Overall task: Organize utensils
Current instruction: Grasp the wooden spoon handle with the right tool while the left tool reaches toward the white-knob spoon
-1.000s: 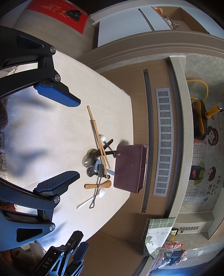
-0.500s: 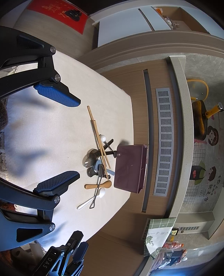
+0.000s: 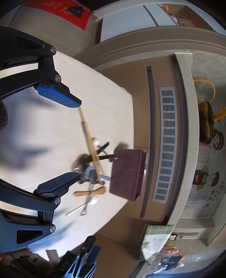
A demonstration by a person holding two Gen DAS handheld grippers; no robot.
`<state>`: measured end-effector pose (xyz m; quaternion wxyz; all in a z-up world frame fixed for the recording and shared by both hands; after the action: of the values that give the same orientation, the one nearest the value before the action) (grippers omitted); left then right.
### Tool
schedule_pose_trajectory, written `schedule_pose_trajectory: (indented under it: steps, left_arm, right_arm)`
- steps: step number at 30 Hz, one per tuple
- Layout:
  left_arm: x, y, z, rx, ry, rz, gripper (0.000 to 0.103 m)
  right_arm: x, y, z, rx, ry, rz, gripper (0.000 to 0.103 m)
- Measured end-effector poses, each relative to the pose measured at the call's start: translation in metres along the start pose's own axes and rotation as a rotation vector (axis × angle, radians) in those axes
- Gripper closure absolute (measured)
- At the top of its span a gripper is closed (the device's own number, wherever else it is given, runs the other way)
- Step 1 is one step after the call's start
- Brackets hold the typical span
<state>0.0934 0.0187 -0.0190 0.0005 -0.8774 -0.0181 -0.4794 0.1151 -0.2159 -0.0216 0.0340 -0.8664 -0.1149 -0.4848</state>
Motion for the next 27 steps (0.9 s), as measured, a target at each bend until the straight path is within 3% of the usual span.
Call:
schedule_pose_trajectory:
  steps: [6,12,21,27]
  left_arm:
    - [0.053,-0.020,0.037,-0.004,-0.029,0.002,0.023]
    - [0.083,-0.036,0.095,0.001,-0.063,-0.003,0.021]
    - [0.096,-0.062,0.157,0.017,-0.079,-0.060,0.021]
    - [0.075,-0.063,0.185,0.011,-0.182,-0.026,0.021]
  right_arm:
    - [0.040,0.005,0.049,0.053,-0.056,-0.047,0.056]
    - [0.048,0.002,0.123,0.101,-0.206,-0.025,0.057]
    - [0.037,0.003,0.205,0.026,-0.364,0.113,0.067]
    - [0.035,-0.005,0.218,0.001,-0.390,0.101,0.068]
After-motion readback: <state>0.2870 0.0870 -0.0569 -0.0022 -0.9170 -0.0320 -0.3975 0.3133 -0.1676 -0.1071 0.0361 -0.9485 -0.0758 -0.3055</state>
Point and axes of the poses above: each gripper's, at about its wrist camera, not at the fingertips, and z roughly the way its jaws point, y to its right, x to its top, the point moved 5 cm from there along z, roughly the way its jaws point, and after that the axes turned 2 degrees about x, right-handed, at the moved point
